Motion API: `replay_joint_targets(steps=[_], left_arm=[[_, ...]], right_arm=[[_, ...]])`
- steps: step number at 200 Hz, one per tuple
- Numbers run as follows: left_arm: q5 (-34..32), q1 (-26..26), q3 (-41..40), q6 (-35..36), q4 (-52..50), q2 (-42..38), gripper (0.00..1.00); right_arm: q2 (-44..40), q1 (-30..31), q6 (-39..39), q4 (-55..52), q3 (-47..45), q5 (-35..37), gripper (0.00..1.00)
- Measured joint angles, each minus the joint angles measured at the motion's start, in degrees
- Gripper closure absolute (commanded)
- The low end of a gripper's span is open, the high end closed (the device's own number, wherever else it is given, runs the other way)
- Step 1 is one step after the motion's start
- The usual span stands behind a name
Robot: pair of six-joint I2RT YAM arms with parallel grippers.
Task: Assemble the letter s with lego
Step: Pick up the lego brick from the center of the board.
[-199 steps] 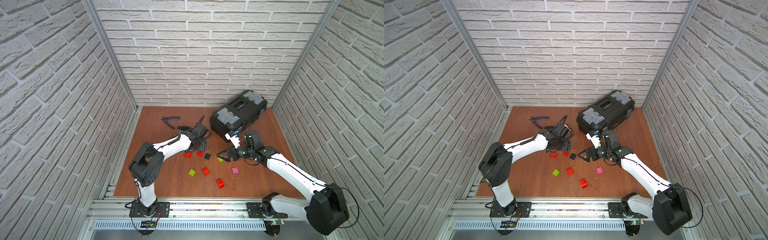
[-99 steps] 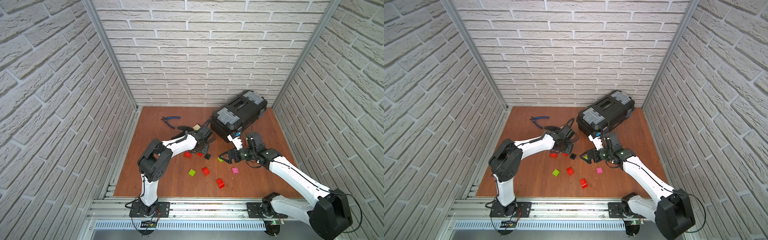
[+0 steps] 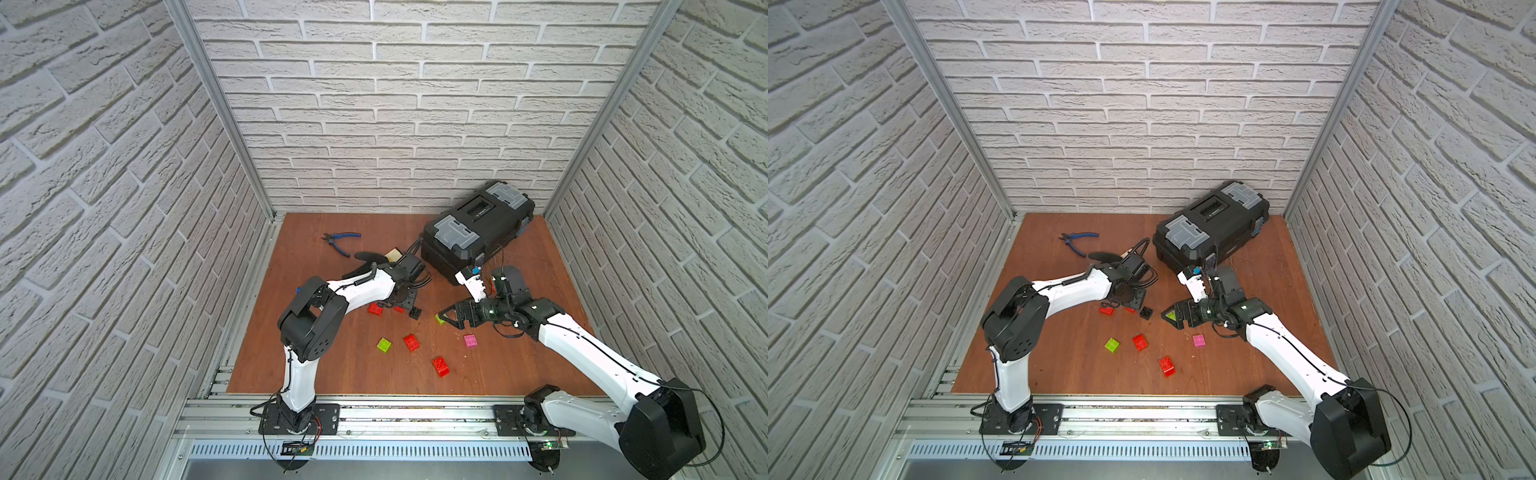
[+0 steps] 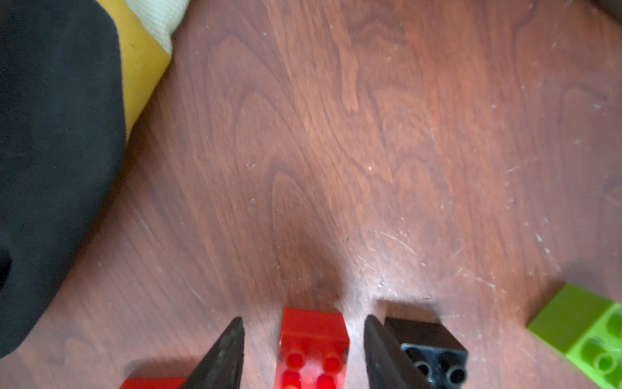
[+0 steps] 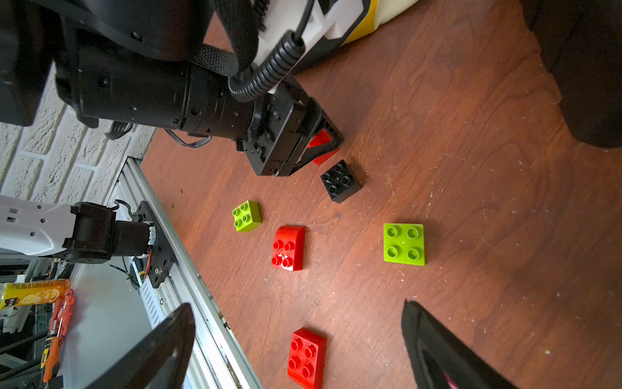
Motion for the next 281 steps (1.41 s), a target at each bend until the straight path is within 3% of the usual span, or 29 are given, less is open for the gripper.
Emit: replay_joint_targets(steps=[46,144,211,281], left_arm=[[-0.1,-0.4,-1.0,0.0,-0.1,0.1,0.48],[-0.3,-0.7,-1.2,-0.1,0.0,0.7,0.69],[-0.4,-0.8,-1.1,0.0,-2.6,-0.7,0.68],[-1.0,1.8,-1.0,0.5,-7.8,-10.0,0.67]], right_arm=[[-0.1,-0.2,-0.2,-0.2,-0.7,0.2,0.03],[-0.1,-0.4,-0.7,-0.3,-0.7,0.3,0.04],[-0.3,-1.0,-1.0,-0.7,-0.7,0.9,0.03],[0.5,0.0,0.3,2.0,-0.7,-1.2,0.06]])
